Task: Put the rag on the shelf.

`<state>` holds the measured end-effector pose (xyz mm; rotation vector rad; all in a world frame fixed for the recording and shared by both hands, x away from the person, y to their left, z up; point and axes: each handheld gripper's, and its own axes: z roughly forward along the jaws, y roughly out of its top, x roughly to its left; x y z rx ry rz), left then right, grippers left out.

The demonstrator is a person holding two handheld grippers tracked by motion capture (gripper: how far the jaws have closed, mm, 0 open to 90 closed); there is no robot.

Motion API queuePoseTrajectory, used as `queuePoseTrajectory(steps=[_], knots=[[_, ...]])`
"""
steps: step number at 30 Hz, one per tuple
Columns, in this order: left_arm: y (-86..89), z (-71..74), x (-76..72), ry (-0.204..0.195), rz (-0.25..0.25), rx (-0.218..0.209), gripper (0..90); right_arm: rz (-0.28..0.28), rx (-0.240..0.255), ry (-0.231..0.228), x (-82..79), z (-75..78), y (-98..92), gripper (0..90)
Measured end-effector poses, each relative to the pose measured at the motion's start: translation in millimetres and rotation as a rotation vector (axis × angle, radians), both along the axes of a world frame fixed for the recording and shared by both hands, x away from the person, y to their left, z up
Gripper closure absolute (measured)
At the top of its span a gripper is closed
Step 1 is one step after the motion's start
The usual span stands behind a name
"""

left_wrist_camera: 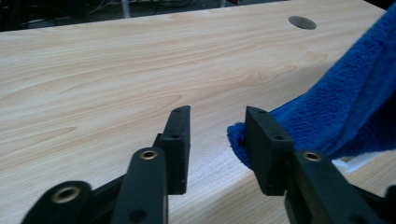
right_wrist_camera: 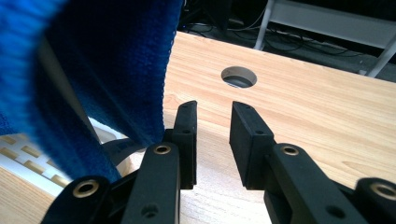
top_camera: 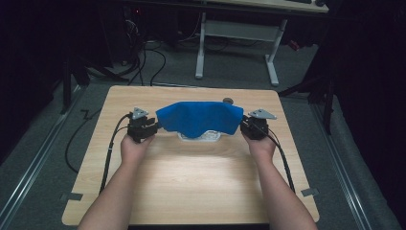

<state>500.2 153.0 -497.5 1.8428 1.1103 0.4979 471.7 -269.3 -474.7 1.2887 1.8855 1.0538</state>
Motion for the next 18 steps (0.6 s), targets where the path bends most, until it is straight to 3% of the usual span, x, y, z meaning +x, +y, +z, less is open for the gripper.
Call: queuePoseTrajectory(steps=[8, 18], knots=[[22.1, 3.0, -5.2, 0.007, 0.057, -0.026, 56.6, -0.01, -0.015, -0.013, -3.2, 4.6, -4.1, 72.4], [31.7, 2.0, -11.9, -0.002, 0.075, 0.004, 54.0, -0.009, -0.026, -0.019, -9.7, 2.2, -9.6, 68.7]])
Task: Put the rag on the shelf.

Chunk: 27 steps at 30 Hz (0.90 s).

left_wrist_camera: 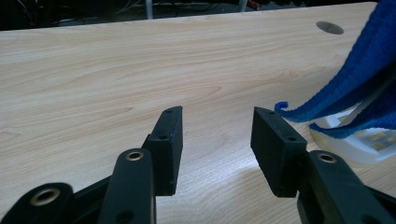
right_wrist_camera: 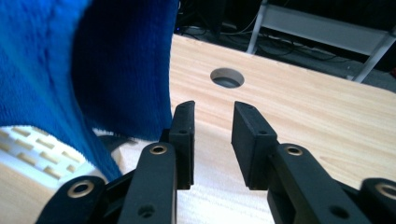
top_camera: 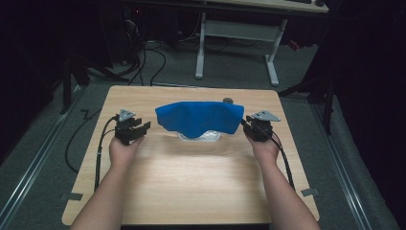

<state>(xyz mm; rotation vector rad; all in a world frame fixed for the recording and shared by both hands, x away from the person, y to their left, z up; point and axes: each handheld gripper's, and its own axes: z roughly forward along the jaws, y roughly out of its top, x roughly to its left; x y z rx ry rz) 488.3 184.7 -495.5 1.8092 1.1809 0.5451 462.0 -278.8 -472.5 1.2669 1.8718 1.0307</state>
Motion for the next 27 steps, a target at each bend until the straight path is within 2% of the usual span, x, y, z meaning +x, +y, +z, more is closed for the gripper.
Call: queuePoseTrajectory(steps=[4, 9, 13, 15, 17, 19, 22, 24, 25, 27], knots=[[-1.4, -0.1, -1.7, 0.01, -0.005, 0.022, 52.7, -0.012, -0.006, 0.014, -3.8, -1.6, -4.6, 65.9], [-5.1, 3.3, -5.4, -0.01, -0.009, 0.043, 51.1, -0.027, -0.005, -0.013, -11.4, -0.2, -9.7, 61.6], [-5.1, 4.9, -8.8, -0.013, -0.004, 0.061, 49.0, -0.033, -0.007, -0.006, -17.6, 0.4, -15.2, 58.9], [-3.1, 4.4, -12.4, -0.027, -0.002, 0.05, 48.8, -0.03, -0.005, -0.007, -21.2, 2.4, -17.2, 57.5], [0.0, 4.3, -16.0, -0.023, 0.004, 0.046, 48.4, -0.028, 0.005, -0.041, -27.4, 3.9, -19.3, 57.0], [2.9, 4.7, -20.5, -0.021, 0.003, 0.031, 48.3, -0.025, 0.004, -0.033, -30.8, 4.6, -20.3, 55.7], [6.4, 5.0, -32.4, -0.032, 0.006, 0.036, 47.8, -0.016, -0.017, -0.02, -37.3, 6.1, -20.2, 53.7], [9.0, 4.9, -42.2, -0.034, 0.008, 0.043, 47.1, -0.003, -0.029, -0.026, -44.8, 8.7, -19.7, 52.0], [10.1, 4.8, -45.7, -0.033, 0.008, 0.04, 46.4, 0.001, -0.024, -0.051, -50.4, 8.8, -19.5, 50.8], [12.3, 4.2, -55.5, -0.032, 0.007, 0.039, 45.5, -0.009, -0.027, -0.041, -56.7, 10.0, -18.5, 47.2]])
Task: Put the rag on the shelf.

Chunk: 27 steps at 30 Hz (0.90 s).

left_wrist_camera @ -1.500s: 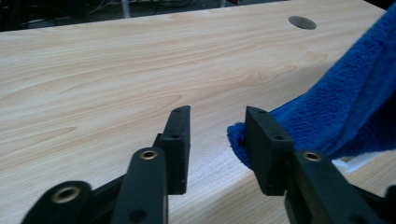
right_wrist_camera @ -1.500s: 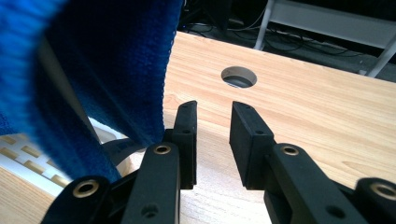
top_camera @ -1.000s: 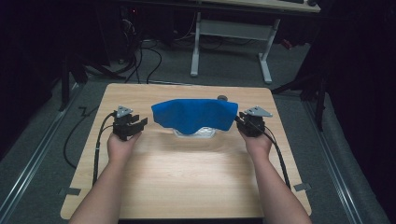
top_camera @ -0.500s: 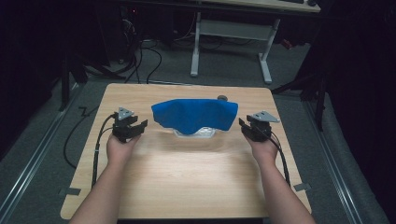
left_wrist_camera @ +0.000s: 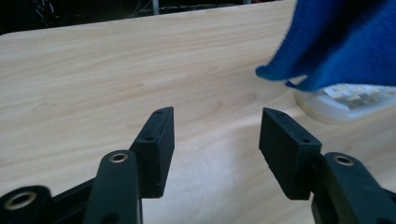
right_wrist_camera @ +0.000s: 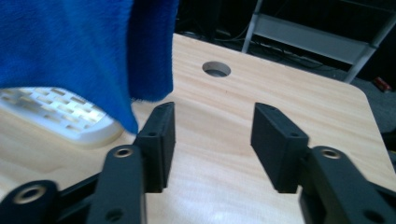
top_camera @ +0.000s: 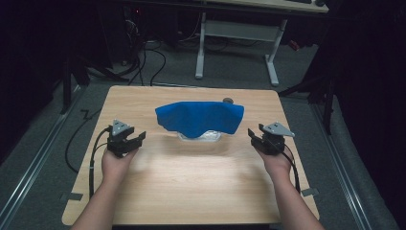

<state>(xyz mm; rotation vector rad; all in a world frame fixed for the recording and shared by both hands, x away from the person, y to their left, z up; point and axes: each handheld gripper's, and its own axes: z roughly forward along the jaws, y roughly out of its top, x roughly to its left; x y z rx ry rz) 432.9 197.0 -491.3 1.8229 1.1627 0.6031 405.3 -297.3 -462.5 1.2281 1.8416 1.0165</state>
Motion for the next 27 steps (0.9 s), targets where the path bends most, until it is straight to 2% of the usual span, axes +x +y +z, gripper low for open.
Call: queuePoseTrajectory(steps=[1, 3, 5, 7, 10, 13, 15, 17, 18, 20, 21, 23, 24, 25, 26, 27], knots=[[1.3, -0.4, -5.4, 0.003, 0.0, -0.007, 44.7, 0.008, -0.008, 0.001, -5.0, 0.8, 0.7, 46.9], [3.0, -1.8, -15.4, 0.0, 0.0, -0.015, 44.5, 0.013, -0.004, -0.027, -14.8, 1.2, 1.5, 46.7], [3.0, -3.9, -28.4, 0.006, 0.002, -0.019, 44.4, 0.021, -0.017, -0.008, -24.1, 3.0, 3.7, 45.2], [0.5, -4.7, -40.5, 0.007, -0.007, -0.019, 44.4, 0.039, -0.015, -0.03, -34.6, 2.8, 6.9, 45.2], [-7.8, -5.6, -57.3, 0.0, -0.031, -0.031, 44.1, 0.062, -0.033, -0.029, -49.4, 2.2, 14.7, 44.5], [-25.9, -8.4, -73.8, 0.004, -0.082, -0.014, 43.7, 0.087, -0.03, -0.028, -65.9, -0.4, 24.9, 44.5], [-39.4, -10.6, -82.9, 0.005, -0.109, -0.022, 43.5, 0.108, -0.031, -0.014, -77.6, -3.8, 34.2, 44.3], [-54.3, -13.7, -90.0, 0.026, -0.145, -0.039, 43.9, 0.126, -0.023, -0.012, -87.8, -8.2, 43.2, 44.7], [-67.0, -16.5, -95.8, 0.048, -0.187, -0.042, 43.7, 0.133, -0.02, -0.006, -91.5, -10.1, 47.1, 44.7], [-87.6, -21.2, -108.7, 0.042, -0.24, -0.015, 43.0, 0.161, -0.038, -0.007, -101.1, -16.3, 57.4, 44.6], [-96.5, -24.0, -115.0, 0.045, -0.266, -0.017, 43.1, 0.172, -0.039, -0.011, -107.6, -21.2, 62.7, 44.7], [-112.6, -28.6, -123.4, 0.06, -0.316, -0.001, 44.1, 0.192, -0.022, -0.01, -116.6, -33.1, 68.5, 45.4], [-117.6, -29.6, -125.3, 0.053, -0.338, 0.02, 44.0, 0.211, -0.037, -0.001, -119.1, -39.5, 72.6, 45.4], [-123.0, -30.0, -127.2, 0.031, -0.357, 0.066, 43.9, 0.232, -0.059, 0.008, -120.1, -43.6, 76.1, 45.4], [-124.1, -30.1, -127.0, 0.013, -0.358, 0.088, 43.6, 0.266, -0.096, 0.021, -120.3, -47.7, 80.5, 45.4], [-122.6, -29.9, -125.1, 0.012, -0.355, 0.081, 43.7, 0.28, -0.103, 0.024, -119.2, -48.9, 82.0, 45.4]])
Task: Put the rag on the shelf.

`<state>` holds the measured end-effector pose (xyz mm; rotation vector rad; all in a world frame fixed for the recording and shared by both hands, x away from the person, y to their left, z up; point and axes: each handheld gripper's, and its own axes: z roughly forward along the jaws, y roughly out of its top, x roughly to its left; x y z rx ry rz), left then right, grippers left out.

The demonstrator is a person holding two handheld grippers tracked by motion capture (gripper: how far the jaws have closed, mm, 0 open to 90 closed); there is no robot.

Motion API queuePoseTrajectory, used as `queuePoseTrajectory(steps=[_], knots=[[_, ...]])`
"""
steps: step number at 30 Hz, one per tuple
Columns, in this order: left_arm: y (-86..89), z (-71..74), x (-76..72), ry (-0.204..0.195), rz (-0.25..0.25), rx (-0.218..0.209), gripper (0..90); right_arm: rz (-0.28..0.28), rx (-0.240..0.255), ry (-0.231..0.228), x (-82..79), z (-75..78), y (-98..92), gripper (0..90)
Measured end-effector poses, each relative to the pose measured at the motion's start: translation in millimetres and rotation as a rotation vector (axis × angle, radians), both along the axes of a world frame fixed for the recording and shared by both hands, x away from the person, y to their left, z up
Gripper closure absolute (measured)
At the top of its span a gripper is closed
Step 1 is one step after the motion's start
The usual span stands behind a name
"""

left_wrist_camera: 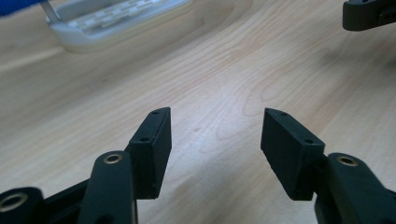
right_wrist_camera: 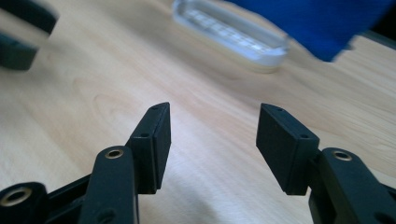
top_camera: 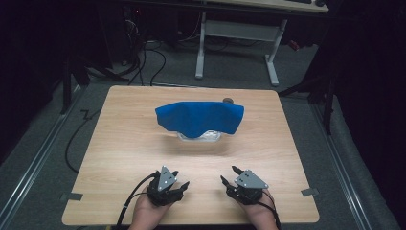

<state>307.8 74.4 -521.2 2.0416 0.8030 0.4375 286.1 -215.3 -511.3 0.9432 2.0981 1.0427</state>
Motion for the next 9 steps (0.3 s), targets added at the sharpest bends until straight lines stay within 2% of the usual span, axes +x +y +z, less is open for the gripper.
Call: queuePoseTrajectory(steps=[1, 3, 6, 9], knots=[[4.1, -0.3, 3.5, 0.022, 0.006, -0.03, 43.7, 0.006, 0.011, 0.0, 2.0, 0.0, 0.0, 45.1], [9.9, -2.1, 7.0, 0.045, 0.026, -0.06, 43.7, 0.001, 0.027, 0.008, 6.1, 0.4, -2.2, 44.7], [19.4, -7.2, 11.8, 0.078, 0.053, -0.06, 44.0, -0.015, 0.05, 0.023, 8.7, -1.0, -8.2, 44.8], [21.4, -6.7, 12.3, 0.072, 0.06, -0.067, 44.0, -0.032, 0.071, 0.029, 9.8, -0.9, -14.9, 44.9]])
